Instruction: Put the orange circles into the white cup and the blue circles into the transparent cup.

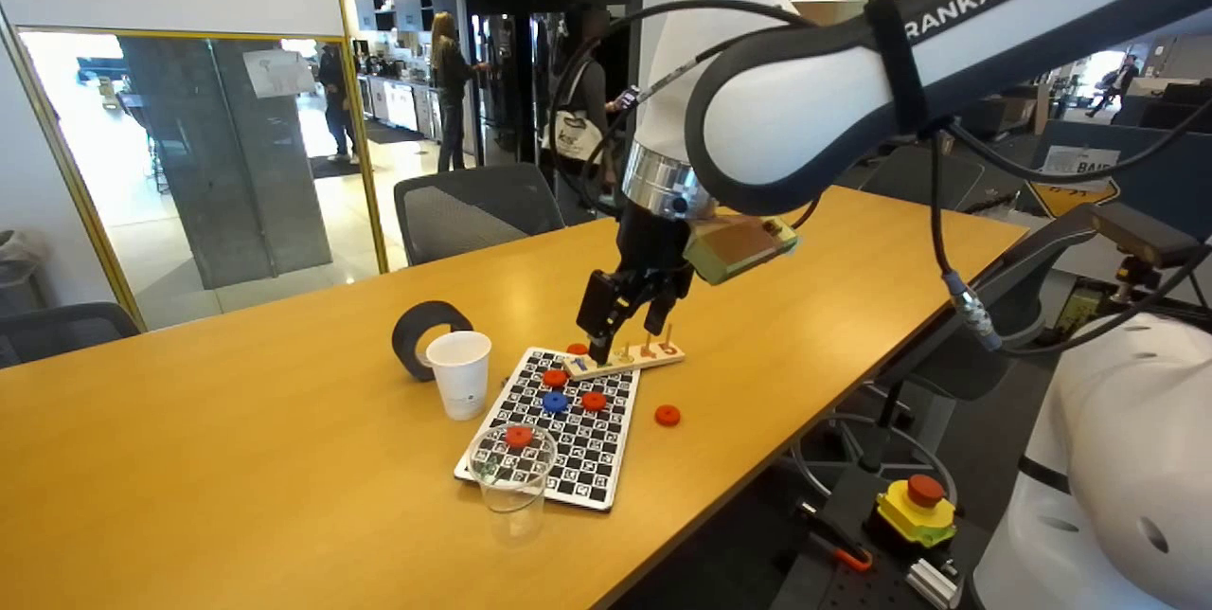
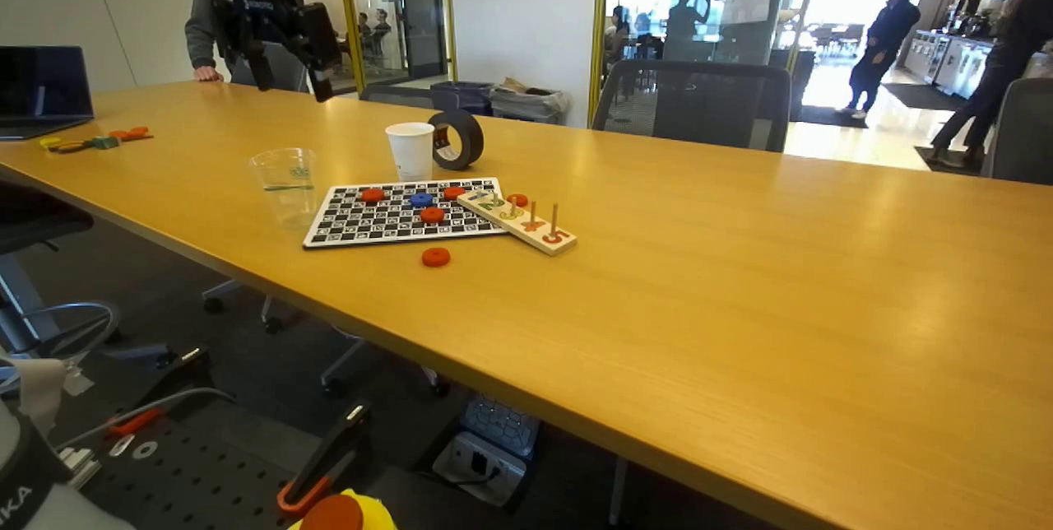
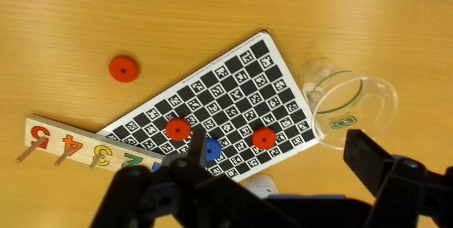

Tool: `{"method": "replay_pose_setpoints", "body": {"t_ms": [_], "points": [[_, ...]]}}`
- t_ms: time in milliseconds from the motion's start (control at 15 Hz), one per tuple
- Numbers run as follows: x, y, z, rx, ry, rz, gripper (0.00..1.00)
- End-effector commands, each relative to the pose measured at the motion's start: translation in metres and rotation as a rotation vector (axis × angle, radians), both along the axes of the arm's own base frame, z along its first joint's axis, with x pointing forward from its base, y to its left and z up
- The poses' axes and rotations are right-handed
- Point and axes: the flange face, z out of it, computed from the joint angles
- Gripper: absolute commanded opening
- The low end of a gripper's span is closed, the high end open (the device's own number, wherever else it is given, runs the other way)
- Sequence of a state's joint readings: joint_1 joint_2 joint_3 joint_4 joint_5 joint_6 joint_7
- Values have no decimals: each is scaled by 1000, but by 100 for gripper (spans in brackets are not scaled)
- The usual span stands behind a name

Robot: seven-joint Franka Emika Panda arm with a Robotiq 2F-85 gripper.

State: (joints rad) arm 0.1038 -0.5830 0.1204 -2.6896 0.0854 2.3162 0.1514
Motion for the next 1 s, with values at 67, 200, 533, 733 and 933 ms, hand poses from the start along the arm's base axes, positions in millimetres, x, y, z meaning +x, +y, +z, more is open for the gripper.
{"method": "replay_pose_setpoints", "body": {"t_ms": [67,200,533,733,933], "points": [[-2,-23,-33,-116,-5,134,100],[10,-39,-45,-121,-6,188,100],[24,-93,-91,-74,63,199,100],[32,-119,-117,-72,134,156,100],[36,-131,-138,-74,180,125,100]]}}
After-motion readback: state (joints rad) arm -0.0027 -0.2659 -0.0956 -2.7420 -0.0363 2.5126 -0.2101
